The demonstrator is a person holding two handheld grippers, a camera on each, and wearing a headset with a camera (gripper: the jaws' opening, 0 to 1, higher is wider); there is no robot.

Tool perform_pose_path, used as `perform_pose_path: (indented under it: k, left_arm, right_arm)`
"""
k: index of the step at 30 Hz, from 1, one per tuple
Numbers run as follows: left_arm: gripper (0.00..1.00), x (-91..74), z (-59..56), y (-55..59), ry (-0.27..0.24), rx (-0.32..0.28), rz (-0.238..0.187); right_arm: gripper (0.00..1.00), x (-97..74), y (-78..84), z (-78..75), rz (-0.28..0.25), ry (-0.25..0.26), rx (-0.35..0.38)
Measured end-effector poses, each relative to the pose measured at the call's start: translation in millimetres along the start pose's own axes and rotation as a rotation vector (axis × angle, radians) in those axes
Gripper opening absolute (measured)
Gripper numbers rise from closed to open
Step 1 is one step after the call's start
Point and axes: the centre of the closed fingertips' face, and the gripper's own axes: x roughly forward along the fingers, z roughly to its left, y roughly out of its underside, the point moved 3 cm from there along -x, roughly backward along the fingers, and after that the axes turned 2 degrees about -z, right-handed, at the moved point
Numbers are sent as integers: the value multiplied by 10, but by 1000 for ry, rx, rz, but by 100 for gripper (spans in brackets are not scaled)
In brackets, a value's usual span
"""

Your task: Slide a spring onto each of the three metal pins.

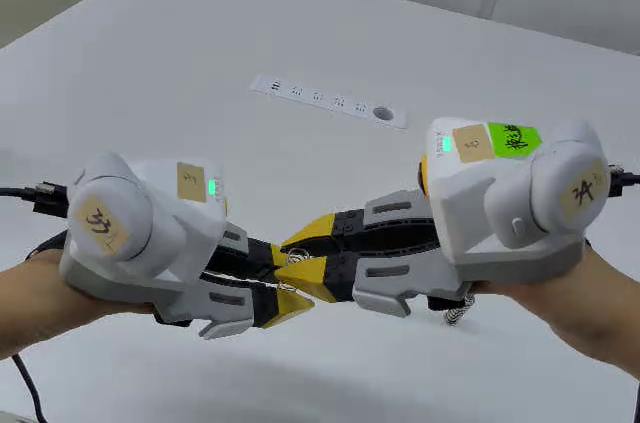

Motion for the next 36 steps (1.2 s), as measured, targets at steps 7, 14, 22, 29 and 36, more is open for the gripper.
perform_pose_path:
  k: [7, 14, 22, 29, 36]
  left_arm:
    - [33, -90, 72, 32, -29, -18, -28]
    - [49, -138, 143, 12, -67, -75, -73]
    - [64, -136, 181, 51, -89, -80, -61]
    - [72, -105, 144, 87, -61, -93, -60]
    - [91, -112, 237, 125, -109, -100, -56]
  right_arm:
    - [11, -97, -35, -234, -10, 61, 13]
    - [11, -208, 23, -621, 11, 161, 26]
    - [11, -146, 285, -826, 43, 205, 87]
    - [11, 13, 554, -909, 72, 220, 154]
    - [11, 136, 684, -976, 90, 233, 188]
